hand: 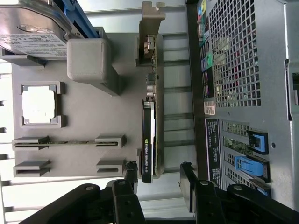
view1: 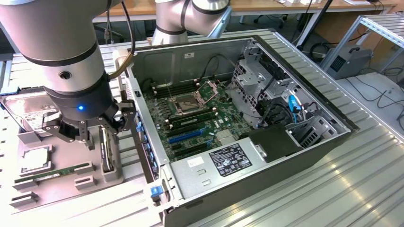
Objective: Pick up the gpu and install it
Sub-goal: 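Pick up the gpu and move the gpu toward the slot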
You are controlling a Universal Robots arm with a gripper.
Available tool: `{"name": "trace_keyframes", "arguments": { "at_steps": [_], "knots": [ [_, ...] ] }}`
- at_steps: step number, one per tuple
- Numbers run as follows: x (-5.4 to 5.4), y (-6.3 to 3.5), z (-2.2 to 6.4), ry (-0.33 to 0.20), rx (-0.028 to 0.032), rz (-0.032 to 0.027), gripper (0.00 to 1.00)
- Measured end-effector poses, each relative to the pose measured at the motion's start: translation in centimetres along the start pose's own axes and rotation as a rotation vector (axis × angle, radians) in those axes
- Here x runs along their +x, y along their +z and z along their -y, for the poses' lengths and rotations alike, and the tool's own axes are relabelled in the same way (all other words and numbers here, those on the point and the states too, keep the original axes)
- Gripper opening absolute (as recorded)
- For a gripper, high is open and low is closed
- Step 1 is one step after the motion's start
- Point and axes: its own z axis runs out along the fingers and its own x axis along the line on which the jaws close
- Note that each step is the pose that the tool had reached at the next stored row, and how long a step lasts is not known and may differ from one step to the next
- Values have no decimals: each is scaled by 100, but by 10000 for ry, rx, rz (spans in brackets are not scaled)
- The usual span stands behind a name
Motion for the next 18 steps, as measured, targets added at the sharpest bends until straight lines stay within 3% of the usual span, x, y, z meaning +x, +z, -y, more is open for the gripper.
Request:
{"name": "trace_keyframes", "arguments": {
  "at_steps": [2, 18],
  "knots": [
    [1, 44, 2, 0, 0, 0, 50],
    [1, 76, 2, 0, -1, 1, 50]
  ]
}}
